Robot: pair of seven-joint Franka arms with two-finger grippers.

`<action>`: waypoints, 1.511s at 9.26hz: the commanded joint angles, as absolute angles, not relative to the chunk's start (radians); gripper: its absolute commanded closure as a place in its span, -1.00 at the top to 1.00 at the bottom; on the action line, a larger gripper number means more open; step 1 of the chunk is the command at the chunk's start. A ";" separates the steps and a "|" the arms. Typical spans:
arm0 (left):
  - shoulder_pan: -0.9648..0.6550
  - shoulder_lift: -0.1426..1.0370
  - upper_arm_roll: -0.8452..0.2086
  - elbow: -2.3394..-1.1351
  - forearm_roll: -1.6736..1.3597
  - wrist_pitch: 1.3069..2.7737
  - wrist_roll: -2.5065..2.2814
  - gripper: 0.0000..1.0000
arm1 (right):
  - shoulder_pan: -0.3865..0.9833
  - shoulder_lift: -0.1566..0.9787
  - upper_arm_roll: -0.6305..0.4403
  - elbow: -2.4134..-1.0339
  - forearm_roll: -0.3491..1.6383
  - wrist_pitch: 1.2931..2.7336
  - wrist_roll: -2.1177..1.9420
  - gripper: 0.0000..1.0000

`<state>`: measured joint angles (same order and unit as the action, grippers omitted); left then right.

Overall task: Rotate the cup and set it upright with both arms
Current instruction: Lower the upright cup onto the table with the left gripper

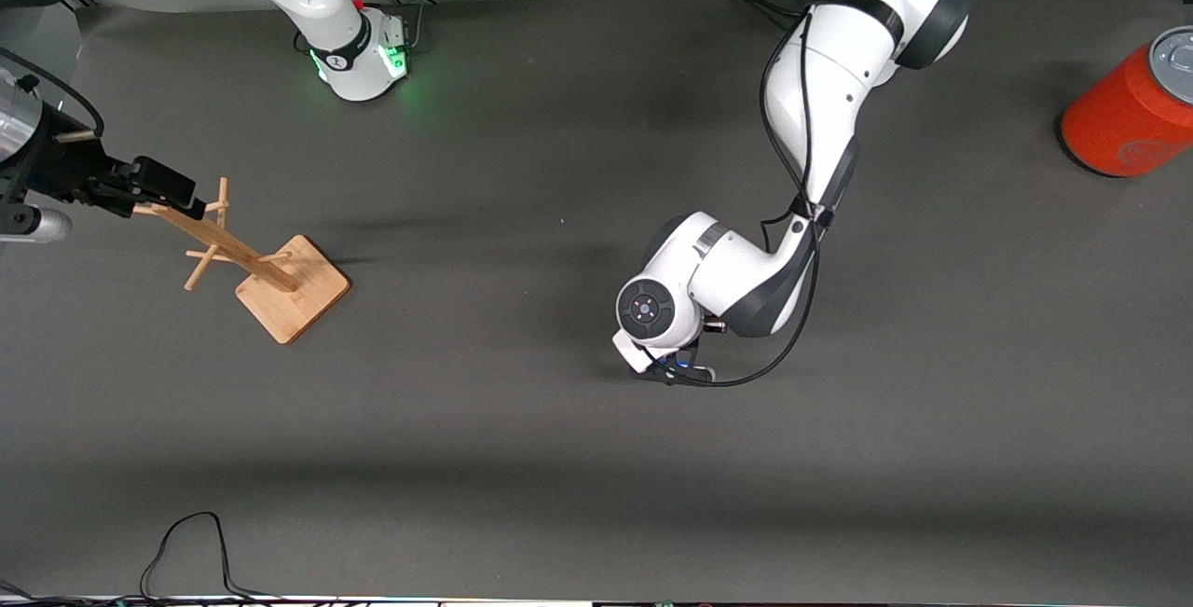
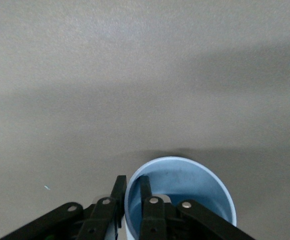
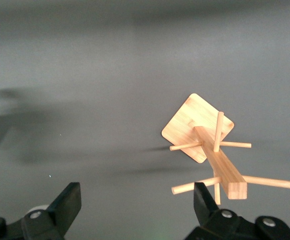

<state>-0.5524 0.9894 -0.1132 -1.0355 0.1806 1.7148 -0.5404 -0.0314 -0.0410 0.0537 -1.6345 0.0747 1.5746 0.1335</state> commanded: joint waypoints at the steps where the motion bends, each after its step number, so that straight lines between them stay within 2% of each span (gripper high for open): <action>1: -0.539 0.948 -0.106 -1.017 0.183 1.649 -0.459 -1.00 | -0.035 -0.089 0.054 -1.663 0.063 1.549 0.129 1.00; 5: -0.471 0.826 -0.112 -1.005 0.103 1.638 -0.535 -1.00 | -0.034 -0.143 0.057 -1.673 0.017 1.543 0.129 1.00; 7: -0.469 0.735 -0.109 -1.034 0.085 1.725 -0.638 -1.00 | -0.035 -0.159 0.055 -1.680 0.017 1.530 0.124 1.00; 8: -0.477 0.666 -0.109 -1.145 0.074 1.809 -0.684 -1.00 | -0.034 -0.169 0.063 -1.678 0.014 1.519 0.129 1.00; 11: -0.489 0.427 -0.107 -1.606 0.087 2.224 -0.806 -1.00 | -0.035 -0.176 0.064 -1.689 -0.006 1.517 0.124 1.00; 13: -0.532 0.359 -0.101 -1.869 0.141 2.531 -0.901 -1.00 | -0.037 -0.179 0.066 -1.697 -0.008 1.519 0.124 1.00; 14: -0.540 0.359 -0.101 -1.946 0.263 2.628 -1.016 -1.00 | -0.037 -0.183 0.066 -1.698 -0.008 1.517 0.124 1.00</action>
<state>-0.5145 0.4392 -0.1172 -1.7626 0.1650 2.5033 -0.8916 -0.0315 -0.1560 0.0591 -1.6764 0.0116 1.5144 0.1335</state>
